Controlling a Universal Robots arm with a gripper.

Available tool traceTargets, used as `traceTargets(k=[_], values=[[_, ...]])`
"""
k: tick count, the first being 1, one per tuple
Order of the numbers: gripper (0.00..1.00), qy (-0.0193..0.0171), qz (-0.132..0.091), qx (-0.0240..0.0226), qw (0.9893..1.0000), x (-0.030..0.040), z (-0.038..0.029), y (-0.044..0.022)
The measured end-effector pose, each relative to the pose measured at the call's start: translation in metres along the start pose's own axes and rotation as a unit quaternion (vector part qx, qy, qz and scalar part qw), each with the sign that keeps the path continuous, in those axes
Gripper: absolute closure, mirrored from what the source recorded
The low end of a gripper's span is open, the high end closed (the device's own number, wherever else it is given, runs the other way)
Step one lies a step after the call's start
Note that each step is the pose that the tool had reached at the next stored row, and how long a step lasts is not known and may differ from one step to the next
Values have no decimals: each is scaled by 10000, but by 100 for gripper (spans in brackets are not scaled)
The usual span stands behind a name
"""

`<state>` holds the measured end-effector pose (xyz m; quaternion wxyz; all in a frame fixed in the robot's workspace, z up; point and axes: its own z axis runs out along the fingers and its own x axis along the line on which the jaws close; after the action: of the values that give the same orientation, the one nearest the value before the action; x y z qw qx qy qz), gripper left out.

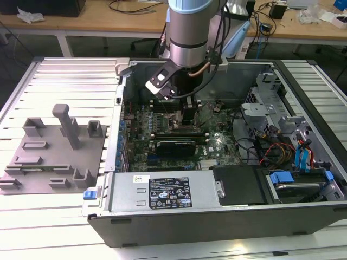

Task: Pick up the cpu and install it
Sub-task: 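Place the cpu into insertion slot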

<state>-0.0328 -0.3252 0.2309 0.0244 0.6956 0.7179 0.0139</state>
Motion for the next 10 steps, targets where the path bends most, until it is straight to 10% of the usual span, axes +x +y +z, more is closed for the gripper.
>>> traceTargets(k=[2, 3, 10], values=[[45, -8, 29, 4, 10000, 101, 67, -1], [45, -126, 22, 8, 9999, 119, 129, -3], [45, -150, -1, 9, 9999, 138, 226, -8]])
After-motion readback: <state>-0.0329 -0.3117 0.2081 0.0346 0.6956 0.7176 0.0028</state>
